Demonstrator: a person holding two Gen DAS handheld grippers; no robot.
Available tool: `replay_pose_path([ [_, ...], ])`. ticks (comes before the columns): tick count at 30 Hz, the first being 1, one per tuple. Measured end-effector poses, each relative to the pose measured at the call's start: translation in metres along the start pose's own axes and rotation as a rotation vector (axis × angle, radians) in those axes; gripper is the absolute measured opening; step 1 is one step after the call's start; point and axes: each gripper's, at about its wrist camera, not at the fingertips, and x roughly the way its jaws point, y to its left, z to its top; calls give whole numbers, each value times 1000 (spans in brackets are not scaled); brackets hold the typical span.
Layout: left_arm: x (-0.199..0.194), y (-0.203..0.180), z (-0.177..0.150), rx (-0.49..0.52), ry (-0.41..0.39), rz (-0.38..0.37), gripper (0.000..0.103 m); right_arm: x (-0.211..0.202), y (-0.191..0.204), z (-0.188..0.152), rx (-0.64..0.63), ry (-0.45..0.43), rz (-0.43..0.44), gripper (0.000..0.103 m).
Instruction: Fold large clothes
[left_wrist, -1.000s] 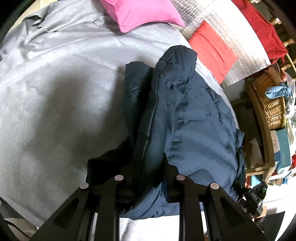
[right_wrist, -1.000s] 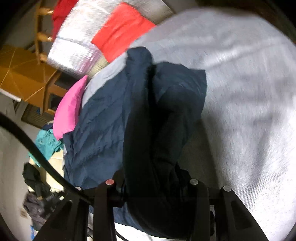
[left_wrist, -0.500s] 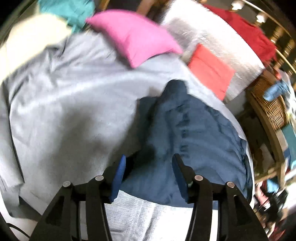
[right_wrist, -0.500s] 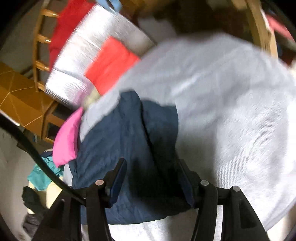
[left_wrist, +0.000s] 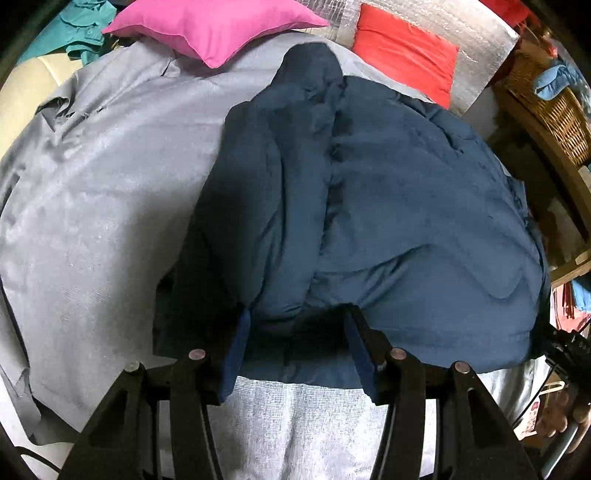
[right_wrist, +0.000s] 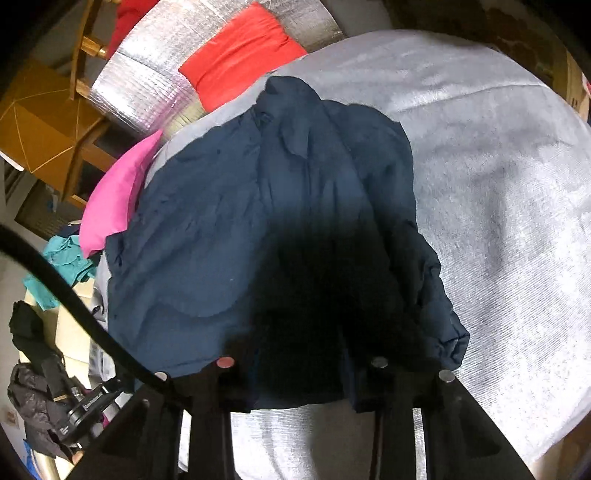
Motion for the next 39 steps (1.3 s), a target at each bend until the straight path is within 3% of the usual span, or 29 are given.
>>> replay_pose_path([
  [4,-23,-8,5,30,-98,-31,54,-24,22,8,-89,-117,10,38],
  [7,-33,-22,11,80,-164,-44,55,-22,46,17,-156,-151,23,38],
  [10,-13,-33,16,94,-101,-32,56,4,54,26,-142,-73,46,38],
  [12,-1,-35,13,98,-76,0,61,33,54,30,-128,19,6,38],
  [16,4,-38,16,125,-71,14,64,40,53,33,-129,37,-10,39],
  [22,-6,-40,39,89,-165,-13,64,20,67,59,-150,-96,37,39],
  [26,22,-42,59,52,-96,18,68,51,62,83,-106,-24,27,40],
  [28,31,-50,64,80,-90,47,71,64,57,89,-87,15,52,40],
  [31,35,-60,75,121,-71,71,72,56,63,109,-107,-46,52,40],
  [36,36,-45,110,25,-77,23,72,53,55,146,-30,-137,68,41],
  [39,48,-37,124,-6,-68,62,72,67,40,165,37,-144,32,52],
])
